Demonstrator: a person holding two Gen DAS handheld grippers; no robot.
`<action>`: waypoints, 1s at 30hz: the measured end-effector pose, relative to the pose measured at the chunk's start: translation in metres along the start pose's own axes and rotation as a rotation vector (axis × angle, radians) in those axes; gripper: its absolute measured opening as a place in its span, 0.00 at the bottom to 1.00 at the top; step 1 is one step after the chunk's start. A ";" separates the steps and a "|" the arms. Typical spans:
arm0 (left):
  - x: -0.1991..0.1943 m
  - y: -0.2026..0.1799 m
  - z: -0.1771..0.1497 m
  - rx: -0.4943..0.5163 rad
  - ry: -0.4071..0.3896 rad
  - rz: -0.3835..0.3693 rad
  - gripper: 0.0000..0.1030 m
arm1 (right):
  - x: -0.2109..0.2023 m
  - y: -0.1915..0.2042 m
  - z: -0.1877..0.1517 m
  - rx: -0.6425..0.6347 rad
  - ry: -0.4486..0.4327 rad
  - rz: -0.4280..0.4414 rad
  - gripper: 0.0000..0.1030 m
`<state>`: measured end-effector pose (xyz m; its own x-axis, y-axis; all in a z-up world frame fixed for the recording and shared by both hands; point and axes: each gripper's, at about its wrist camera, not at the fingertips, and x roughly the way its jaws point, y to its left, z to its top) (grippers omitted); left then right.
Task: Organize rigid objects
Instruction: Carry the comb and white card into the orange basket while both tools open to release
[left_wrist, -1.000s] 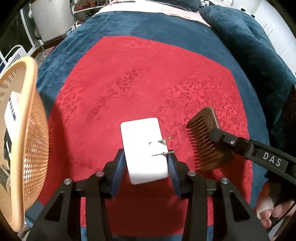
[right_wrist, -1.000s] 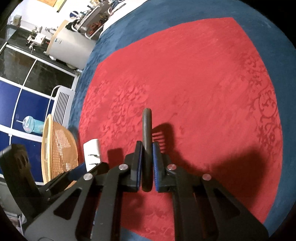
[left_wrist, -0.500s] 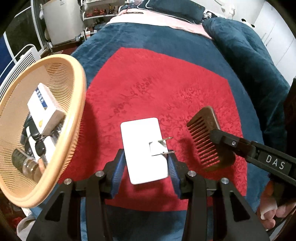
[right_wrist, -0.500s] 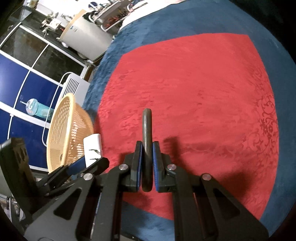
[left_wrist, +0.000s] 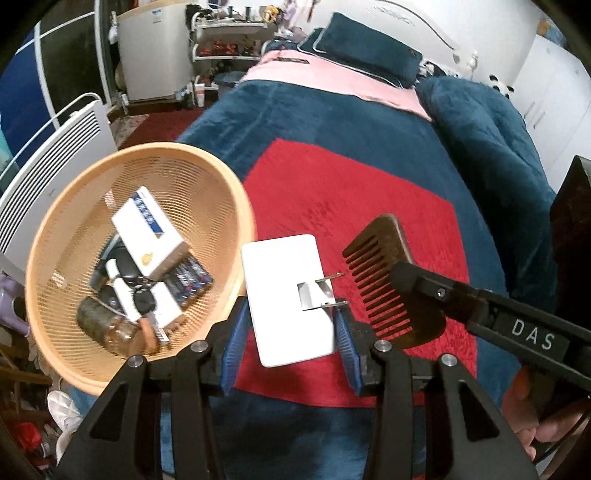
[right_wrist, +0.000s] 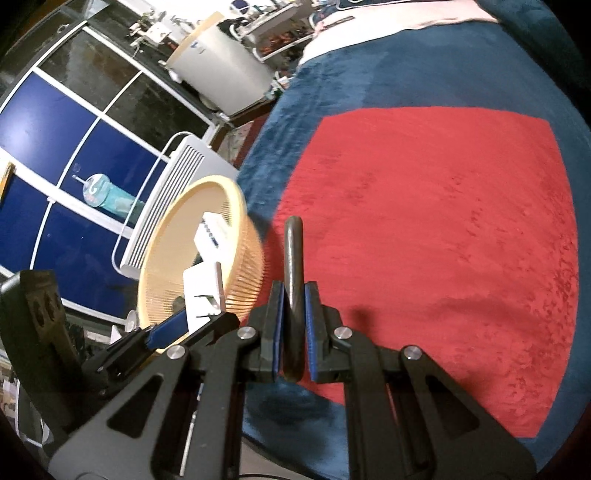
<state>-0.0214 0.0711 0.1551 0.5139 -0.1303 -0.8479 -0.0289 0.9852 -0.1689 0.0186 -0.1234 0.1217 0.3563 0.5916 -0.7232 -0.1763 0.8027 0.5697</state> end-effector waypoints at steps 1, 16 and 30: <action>-0.003 0.004 0.001 -0.007 -0.006 0.002 0.45 | 0.001 0.005 0.001 -0.005 0.002 0.008 0.11; -0.025 0.070 0.009 -0.120 -0.038 0.062 0.45 | 0.031 0.064 0.013 -0.092 0.034 0.075 0.11; -0.009 0.127 0.008 -0.237 0.014 0.083 0.45 | 0.073 0.102 0.021 -0.140 0.103 0.106 0.11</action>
<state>-0.0224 0.1985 0.1452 0.4896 -0.0536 -0.8703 -0.2715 0.9391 -0.2105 0.0462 -0.0005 0.1354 0.2348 0.6721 -0.7022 -0.3364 0.7340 0.5900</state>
